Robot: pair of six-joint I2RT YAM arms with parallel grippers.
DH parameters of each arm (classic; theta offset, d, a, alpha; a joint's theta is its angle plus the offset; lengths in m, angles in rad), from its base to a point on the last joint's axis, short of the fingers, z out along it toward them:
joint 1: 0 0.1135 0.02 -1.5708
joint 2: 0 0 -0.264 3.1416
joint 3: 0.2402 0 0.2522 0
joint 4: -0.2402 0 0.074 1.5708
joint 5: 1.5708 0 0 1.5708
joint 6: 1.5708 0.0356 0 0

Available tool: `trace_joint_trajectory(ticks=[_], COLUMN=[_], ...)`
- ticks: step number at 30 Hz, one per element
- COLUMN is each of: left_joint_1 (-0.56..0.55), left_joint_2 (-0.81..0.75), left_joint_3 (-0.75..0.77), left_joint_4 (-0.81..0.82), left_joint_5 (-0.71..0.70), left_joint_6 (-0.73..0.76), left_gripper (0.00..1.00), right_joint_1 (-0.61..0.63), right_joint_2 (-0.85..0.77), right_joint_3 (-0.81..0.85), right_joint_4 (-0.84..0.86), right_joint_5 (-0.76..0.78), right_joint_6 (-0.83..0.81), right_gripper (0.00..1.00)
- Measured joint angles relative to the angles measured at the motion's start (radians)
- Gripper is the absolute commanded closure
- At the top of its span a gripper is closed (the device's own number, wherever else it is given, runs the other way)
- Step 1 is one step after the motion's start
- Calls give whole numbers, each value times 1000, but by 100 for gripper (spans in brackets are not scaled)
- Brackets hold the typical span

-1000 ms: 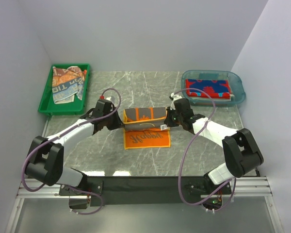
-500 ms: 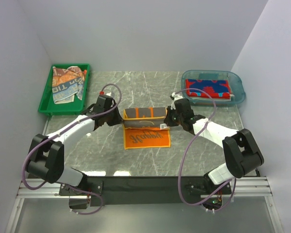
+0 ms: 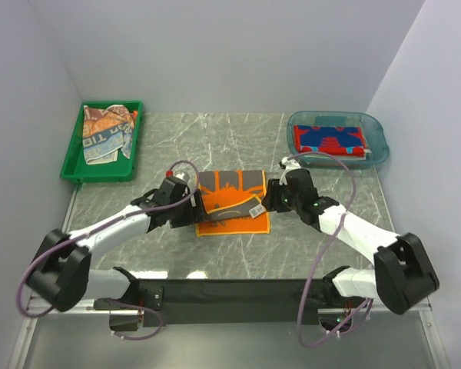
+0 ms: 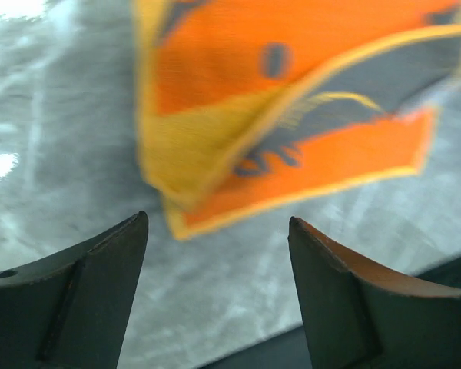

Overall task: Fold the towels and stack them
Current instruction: Fold the towel

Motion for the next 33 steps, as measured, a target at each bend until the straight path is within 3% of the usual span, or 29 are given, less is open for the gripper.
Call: trace_joint_trajectory(ticks=[4,8,13,20,28,30,33], left_joint_1=[-31,-31,-31,-31,-31,-31,-31], left_joint_2=[-129,-189,-115,-23,-76,-98,-124], left_joint_3=[-2,-1,10,29,13,-1,-21], left_joint_4=[-4,-3,-5,-15,-21,-23,-27], left_joint_5=[-21,-71,-111,-140,-156,-156,-157], left_joint_6=[-19,-26,-26,-27,-27,-29,-30], left_gripper=[25,25,27,31,32,32,32], right_joint_1=[3,3,3,3,5,5,7], right_joint_2=[-40,45,236,430,447,431,383], right_joint_3=[29,140,299,393,348,307,232], right_joint_4=[-25,-53,-59,-83,-87,-84,-84], right_joint_5=[0,-4,-25,-92,-212,-230,-253], right_joint_6=[-5,-33,-113,-180,-233,-240,-241], right_gripper=[46,46,46,48,71,80,81])
